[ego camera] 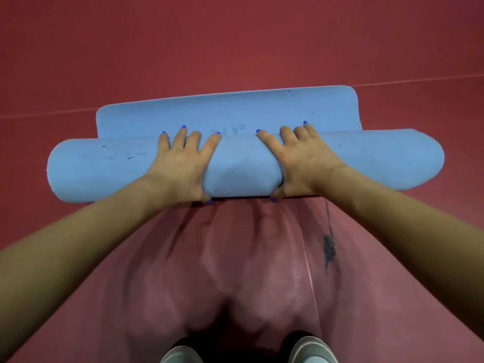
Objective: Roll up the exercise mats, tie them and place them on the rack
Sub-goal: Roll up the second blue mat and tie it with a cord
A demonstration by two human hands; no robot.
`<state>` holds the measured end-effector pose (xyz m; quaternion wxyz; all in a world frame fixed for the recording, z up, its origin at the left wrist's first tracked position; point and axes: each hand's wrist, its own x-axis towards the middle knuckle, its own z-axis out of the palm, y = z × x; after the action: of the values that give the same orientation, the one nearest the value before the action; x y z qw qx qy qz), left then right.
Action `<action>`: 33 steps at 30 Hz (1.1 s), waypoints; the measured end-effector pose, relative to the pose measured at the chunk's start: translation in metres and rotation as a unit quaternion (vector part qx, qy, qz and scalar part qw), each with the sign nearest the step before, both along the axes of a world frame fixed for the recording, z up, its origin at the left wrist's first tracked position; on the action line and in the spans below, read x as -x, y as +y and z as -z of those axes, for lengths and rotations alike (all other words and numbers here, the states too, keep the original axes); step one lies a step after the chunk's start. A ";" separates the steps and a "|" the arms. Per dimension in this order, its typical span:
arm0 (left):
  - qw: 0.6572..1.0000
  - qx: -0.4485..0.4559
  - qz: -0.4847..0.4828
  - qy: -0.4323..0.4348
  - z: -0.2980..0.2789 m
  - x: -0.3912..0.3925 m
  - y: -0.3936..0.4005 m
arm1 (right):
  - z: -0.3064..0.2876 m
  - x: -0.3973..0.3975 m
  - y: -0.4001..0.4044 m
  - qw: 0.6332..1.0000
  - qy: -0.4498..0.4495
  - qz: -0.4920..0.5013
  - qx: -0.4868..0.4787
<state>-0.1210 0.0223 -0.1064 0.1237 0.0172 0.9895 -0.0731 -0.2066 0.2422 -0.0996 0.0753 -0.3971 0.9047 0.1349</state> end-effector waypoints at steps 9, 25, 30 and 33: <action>0.992 -0.029 0.061 0.110 0.009 -0.053 0.013 | 0.006 -0.045 0.033 0.996 0.030 -0.020 0.078; 0.983 -0.132 0.054 -0.116 -0.019 -0.191 0.060 | -0.019 -0.175 0.084 0.986 -0.168 -0.023 -0.004; 0.966 -0.153 0.056 -0.202 -0.017 -0.172 0.050 | -0.028 -0.154 0.065 0.957 -0.270 -0.032 -0.098; 0.954 -0.235 -0.009 -0.188 -0.013 -0.153 0.048 | -0.029 -0.141 0.058 0.931 -0.338 -0.009 -0.136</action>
<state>0.0323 0.0698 -0.0929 0.3004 0.0505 0.9378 0.1668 -0.0651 0.3006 -0.0711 0.4285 -0.4134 0.7951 0.1154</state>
